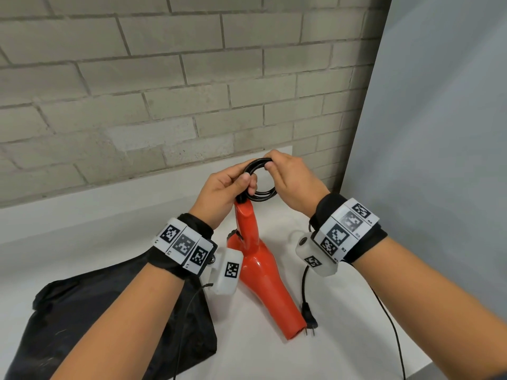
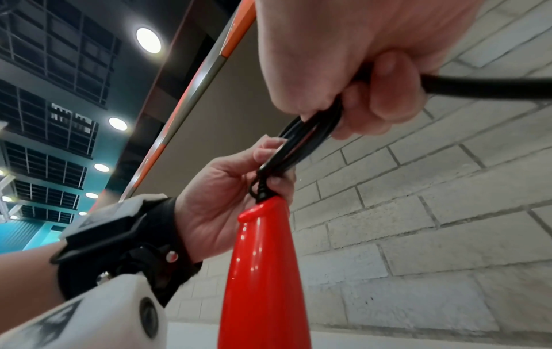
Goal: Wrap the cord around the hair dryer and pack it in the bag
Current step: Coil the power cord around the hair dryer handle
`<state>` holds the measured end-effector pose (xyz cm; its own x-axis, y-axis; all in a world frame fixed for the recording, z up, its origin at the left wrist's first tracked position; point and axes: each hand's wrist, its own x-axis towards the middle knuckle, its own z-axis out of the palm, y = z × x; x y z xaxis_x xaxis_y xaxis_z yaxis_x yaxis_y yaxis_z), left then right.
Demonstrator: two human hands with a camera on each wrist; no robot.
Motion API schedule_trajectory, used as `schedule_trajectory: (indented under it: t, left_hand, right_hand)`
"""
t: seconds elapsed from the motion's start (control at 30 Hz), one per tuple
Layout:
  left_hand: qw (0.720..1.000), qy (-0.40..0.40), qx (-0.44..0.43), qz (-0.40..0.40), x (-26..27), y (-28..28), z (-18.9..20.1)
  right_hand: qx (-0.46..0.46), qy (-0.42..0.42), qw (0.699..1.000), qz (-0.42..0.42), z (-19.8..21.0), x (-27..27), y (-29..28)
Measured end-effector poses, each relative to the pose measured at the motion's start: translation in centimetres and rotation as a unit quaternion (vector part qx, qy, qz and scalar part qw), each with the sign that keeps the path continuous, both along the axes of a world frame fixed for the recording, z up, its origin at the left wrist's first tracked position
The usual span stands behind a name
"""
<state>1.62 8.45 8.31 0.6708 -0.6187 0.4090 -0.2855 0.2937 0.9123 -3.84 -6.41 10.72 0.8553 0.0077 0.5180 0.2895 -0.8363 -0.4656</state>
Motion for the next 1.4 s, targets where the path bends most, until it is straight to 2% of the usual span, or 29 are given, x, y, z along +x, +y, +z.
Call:
schedule_trajectory:
  t: [0.17,0.33,0.37,0.43,0.5,0.53,0.6,0.67,0.73,0.83,0.93,1.07,1.1,1.17,1.3,1.4]
  left_hand:
    - [0.996,-0.031,-0.001,0.084,0.0,-0.3,-0.4]
    - [0.993,-0.030,0.013,0.113,0.2,-0.2,-0.3]
    - [0.993,-0.032,0.018,0.114,0.2,-0.3,-0.3]
    - [0.992,-0.038,0.029,0.117,0.2,-0.5,-0.3]
    - [0.991,-0.047,0.040,0.117,0.3,-0.6,-0.2]
    - [0.991,-0.051,0.044,0.116,0.3,-0.7,-0.1]
    - [0.991,-0.058,0.049,0.114,0.1,-1.0,-0.1]
    - [0.989,-0.072,0.058,0.112,-0.2,-1.3,-0.1]
    - [0.987,-0.086,0.072,0.112,-0.4,-1.7,0.0]
    - [0.986,-0.095,0.082,0.113,-0.7,-2.2,0.1]
    - [0.986,-0.096,0.080,0.115,-1.0,-2.4,0.2]
    - [0.985,-0.099,0.086,0.114,-1.3,-2.5,0.2]
    - [0.985,-0.098,0.087,0.115,-1.3,-2.5,0.2]
    - [0.984,-0.099,0.091,0.116,-1.4,-2.6,0.3]
    - [0.985,-0.091,0.093,0.114,-1.3,-2.6,0.3]
    - [0.985,-0.086,0.098,0.117,-1.4,-2.9,0.5]
  right_hand:
    - [0.042,0.008,0.999,0.027,0.2,-0.6,-0.4]
    - [0.065,-0.114,0.983,-0.126,-0.3,-3.3,-2.7]
    - [0.068,-0.110,0.982,-0.138,-0.7,-4.0,-3.0]
    - [0.059,-0.006,0.990,-0.130,-2.0,-5.1,-3.6]
    - [0.019,0.195,0.976,-0.095,-4.1,-6.0,-3.9]
    - [-0.018,0.297,0.952,-0.067,-5.2,-6.3,-3.9]
    - [-0.089,0.456,0.885,-0.007,-7.5,-6.9,-3.7]
    - [-0.117,0.549,0.827,0.022,-8.9,-7.7,-3.1]
    - [-0.121,0.593,0.795,0.022,-9.8,-8.2,-2.5]
    - [-0.114,0.603,0.790,-0.003,-10.5,-8.7,-1.6]
    - [-0.184,0.589,0.786,-0.047,-11.0,-8.6,-1.0]
    - [-0.276,0.610,0.739,-0.074,-11.0,-8.7,-0.9]
    - [-0.290,0.601,0.741,-0.079,-11.1,-8.9,-1.1]
    - [-0.272,0.575,0.765,-0.097,-11.3,-9.2,-1.6]
    - [-0.248,0.565,0.778,-0.118,-10.7,-9.5,-3.0]
    - [-0.176,0.521,0.823,-0.144,-9.8,-8.9,-4.6]
